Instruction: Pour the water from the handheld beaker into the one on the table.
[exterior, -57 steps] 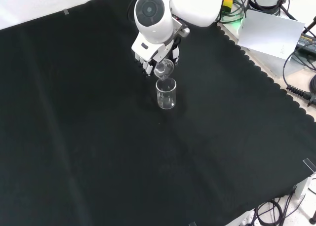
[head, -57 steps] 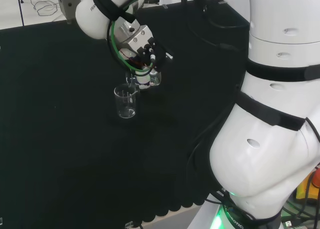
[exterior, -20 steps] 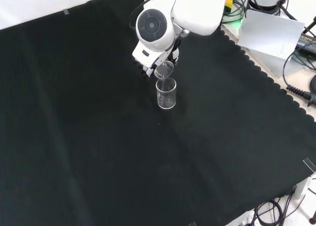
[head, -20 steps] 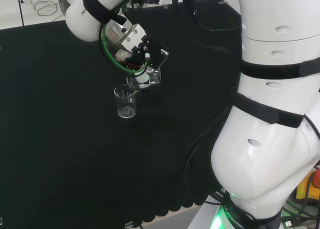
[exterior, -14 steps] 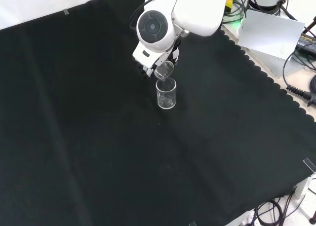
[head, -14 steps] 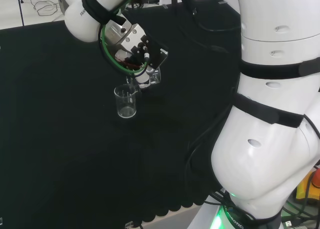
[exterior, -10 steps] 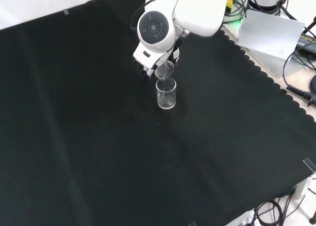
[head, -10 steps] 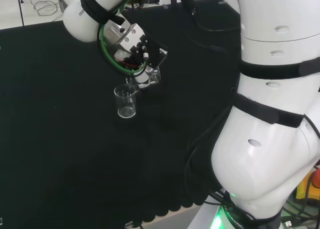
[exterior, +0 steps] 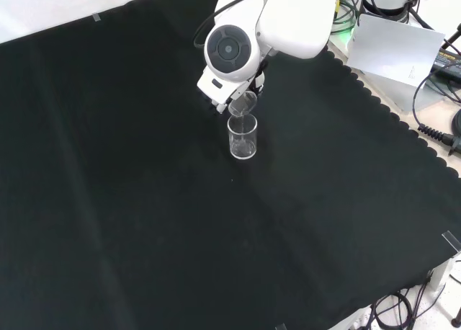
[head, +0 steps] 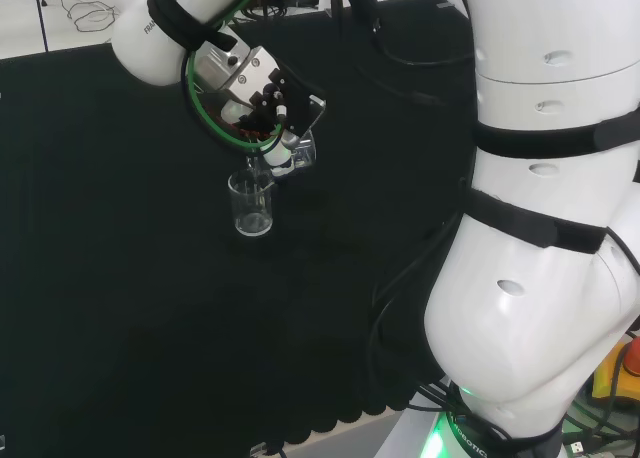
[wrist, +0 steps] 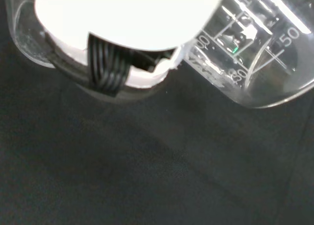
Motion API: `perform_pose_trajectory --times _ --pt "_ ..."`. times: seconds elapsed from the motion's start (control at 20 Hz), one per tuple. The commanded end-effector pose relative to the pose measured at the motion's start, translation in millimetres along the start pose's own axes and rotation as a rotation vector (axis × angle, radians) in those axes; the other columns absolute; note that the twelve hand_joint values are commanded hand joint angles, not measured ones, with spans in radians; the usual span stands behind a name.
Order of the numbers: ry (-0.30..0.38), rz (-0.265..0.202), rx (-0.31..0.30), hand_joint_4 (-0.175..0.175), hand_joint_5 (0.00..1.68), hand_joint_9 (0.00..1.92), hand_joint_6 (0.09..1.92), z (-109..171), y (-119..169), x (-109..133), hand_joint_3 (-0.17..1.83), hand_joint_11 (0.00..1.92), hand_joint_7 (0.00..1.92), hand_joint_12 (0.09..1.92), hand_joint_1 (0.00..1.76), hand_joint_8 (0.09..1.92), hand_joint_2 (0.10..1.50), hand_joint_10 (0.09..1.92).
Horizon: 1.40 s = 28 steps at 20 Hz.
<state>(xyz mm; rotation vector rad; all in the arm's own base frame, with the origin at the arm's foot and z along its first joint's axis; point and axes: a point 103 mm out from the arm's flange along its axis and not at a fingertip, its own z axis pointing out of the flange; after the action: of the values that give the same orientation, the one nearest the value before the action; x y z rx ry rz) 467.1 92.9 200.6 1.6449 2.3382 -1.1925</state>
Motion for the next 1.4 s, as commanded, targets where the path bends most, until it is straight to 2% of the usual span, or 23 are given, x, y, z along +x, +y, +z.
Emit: perform_pose_trajectory --times 0.05,0.6,1.15,1.2,1.25,1.4 --pt "-0.013 0.006 0.019 -0.175 1.34 1.76 0.52 -3 0 3 0.66 1.35 1.4 0.64 1.32 0.48 0.62 0.28" --pt "-0.032 0.015 0.029 -0.175 1.33 1.76 0.53 -10 -2 10 0.66 1.35 1.4 0.64 1.32 0.48 0.62 0.28" --pt "-0.088 0.014 0.064 -0.175 1.33 1.75 0.53 -12 0 11 0.66 1.35 1.4 0.64 1.32 0.49 0.62 0.29" --pt "-0.111 0.035 0.083 -0.175 1.33 1.75 0.53 -30 -1 35 0.66 1.35 1.4 0.64 1.32 0.49 0.62 0.29" --pt "-0.116 0.043 0.089 -0.175 1.33 1.75 0.53 -37 -1 43 0.66 1.35 1.4 0.64 1.32 0.49 0.62 0.29" --pt "-0.129 0.053 0.106 -0.175 1.33 1.75 0.53 -40 -1 46 0.66 1.35 1.4 0.64 1.32 0.49 0.62 0.29"
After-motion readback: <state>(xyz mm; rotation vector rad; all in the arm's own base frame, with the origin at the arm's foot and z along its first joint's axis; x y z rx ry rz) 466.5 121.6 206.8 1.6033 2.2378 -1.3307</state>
